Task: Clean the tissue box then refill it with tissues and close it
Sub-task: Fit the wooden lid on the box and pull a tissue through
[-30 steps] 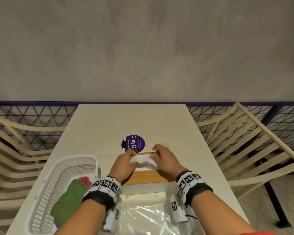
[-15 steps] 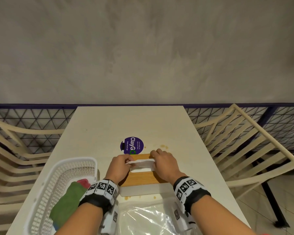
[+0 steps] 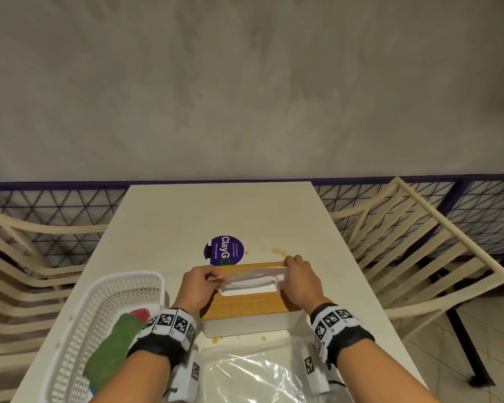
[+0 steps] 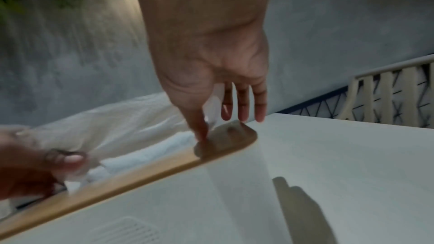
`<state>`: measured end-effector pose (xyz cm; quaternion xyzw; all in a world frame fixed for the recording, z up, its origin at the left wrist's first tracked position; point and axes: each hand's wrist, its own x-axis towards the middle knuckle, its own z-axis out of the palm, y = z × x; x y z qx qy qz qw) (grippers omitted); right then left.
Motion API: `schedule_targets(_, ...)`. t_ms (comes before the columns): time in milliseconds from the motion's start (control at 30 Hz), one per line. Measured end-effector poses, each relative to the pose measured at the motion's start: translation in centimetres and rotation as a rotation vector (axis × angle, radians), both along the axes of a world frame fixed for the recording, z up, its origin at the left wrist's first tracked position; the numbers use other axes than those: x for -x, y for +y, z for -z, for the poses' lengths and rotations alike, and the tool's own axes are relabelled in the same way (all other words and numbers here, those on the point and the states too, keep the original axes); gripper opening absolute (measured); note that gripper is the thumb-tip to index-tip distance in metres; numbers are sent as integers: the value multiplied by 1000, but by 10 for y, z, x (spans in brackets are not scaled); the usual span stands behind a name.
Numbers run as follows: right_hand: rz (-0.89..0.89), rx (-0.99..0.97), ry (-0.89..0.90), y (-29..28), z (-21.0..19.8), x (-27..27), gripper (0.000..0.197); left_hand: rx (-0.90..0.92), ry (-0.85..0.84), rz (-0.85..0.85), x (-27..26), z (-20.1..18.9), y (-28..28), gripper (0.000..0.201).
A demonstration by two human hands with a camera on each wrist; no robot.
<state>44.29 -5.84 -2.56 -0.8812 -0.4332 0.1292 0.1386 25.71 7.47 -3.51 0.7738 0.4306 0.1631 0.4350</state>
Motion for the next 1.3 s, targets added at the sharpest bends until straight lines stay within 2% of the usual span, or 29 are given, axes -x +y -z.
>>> schedule_targets(33, 62, -94, 66, -2, 0, -3, 10, 18, -22, -15, 2, 1, 1, 16)
schedule_targets(67, 124, -197, 166, -4, 1, -7, 11, 47, -38, -35, 4, 2, 2, 16)
schedule_targets(100, 182, -295, 281, -5, 3, -10, 22, 82, -56, -55, 6, 2, 4, 15)
schedule_targets(167, 260, -464, 483, -9, 4, -11, 30, 146, -97, -90, 9, 3, 5, 16)
schedule_targets(300, 235, -586, 747, -11, 5, -5, 21, 212, -202, -128, 9, 2, 1, 16)
schedule_targets(467, 245, -631, 762, -7, 13, -15, 23, 189, -235, -149, 3, 2, -1, 19)
schedule_targets(567, 255, -609, 707, -4, 19, -18, 26, 190, -223, -178, 2, 2, 1, 31)
schedule_targets(867, 266, -566, 583, -1, 22, -15, 25, 94, -168, -151, 5, 8, 5, 24)
schedule_targets(1067, 304, -571, 604, 0, 23, -15, 26, 60, -80, -165, 0, 6, 11, 27)
schedule_targets(1300, 368, -565, 755, -5, 16, -21, 18, 11, -203, -254, -3, -6, 15, 33)
